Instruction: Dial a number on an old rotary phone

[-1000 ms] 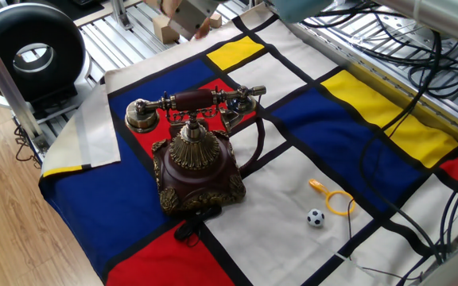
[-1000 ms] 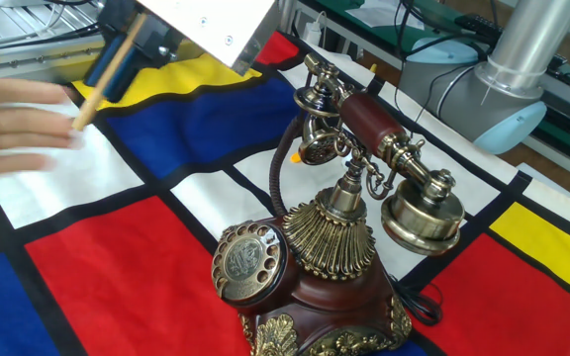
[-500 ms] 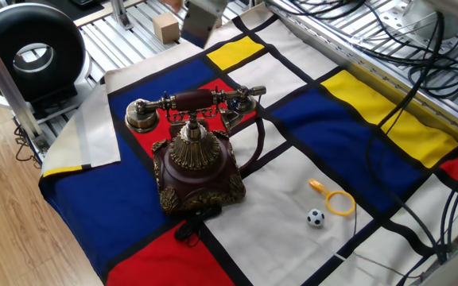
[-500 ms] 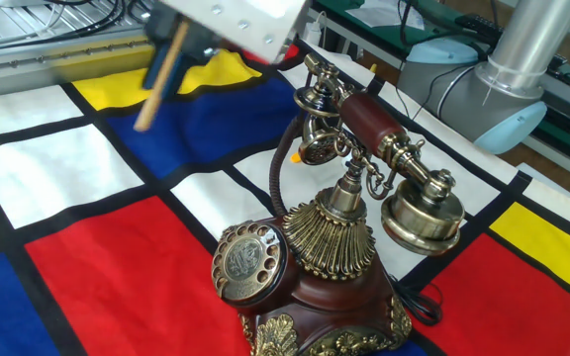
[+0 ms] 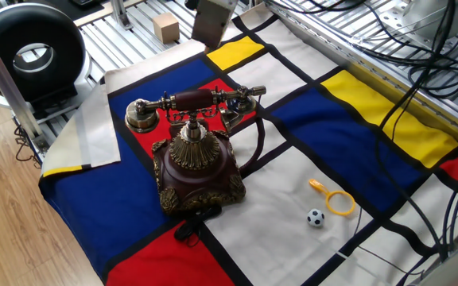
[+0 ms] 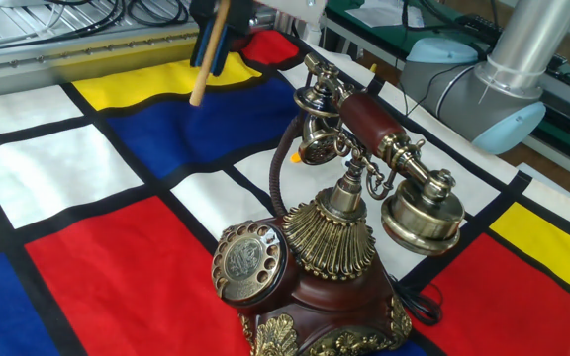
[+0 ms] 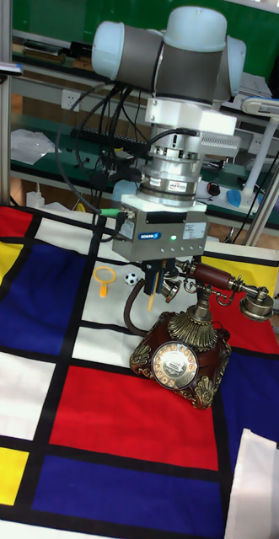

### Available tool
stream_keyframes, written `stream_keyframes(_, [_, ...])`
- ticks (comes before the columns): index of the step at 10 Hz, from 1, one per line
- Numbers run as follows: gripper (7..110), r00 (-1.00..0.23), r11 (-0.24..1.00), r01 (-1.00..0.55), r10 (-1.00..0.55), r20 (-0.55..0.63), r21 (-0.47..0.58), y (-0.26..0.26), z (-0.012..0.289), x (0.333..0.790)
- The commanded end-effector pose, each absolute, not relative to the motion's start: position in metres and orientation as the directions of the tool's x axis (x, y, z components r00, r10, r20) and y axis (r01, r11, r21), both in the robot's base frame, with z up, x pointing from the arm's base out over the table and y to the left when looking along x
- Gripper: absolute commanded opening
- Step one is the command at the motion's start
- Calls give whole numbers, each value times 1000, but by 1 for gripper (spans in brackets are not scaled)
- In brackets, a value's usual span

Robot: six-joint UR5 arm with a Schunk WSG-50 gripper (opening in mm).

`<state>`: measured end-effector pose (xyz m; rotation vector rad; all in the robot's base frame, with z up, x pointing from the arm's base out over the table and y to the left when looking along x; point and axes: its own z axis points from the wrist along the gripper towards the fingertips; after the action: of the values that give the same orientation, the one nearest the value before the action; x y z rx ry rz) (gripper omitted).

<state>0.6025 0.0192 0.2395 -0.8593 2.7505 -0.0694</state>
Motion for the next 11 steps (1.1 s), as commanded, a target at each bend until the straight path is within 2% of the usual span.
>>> stream_keyframes(1, [7, -775, 789, -592, -614, -151, -164, -5, 235, 591])
stream_keyframes(3, [7, -781, 795, -595, -607, -147, -117, 6, 231, 585])
stream_keyframes(6, [7, -817, 819, -572, -573, -55, -43, 7, 227, 555])
stream_keyframes(9, [7, -827, 827, -560, -561, -13, -59, -3, 227, 549])
stream_keyframes(11, [7, -827, 827, -561, -561, -13, -13, 7, 227, 542])
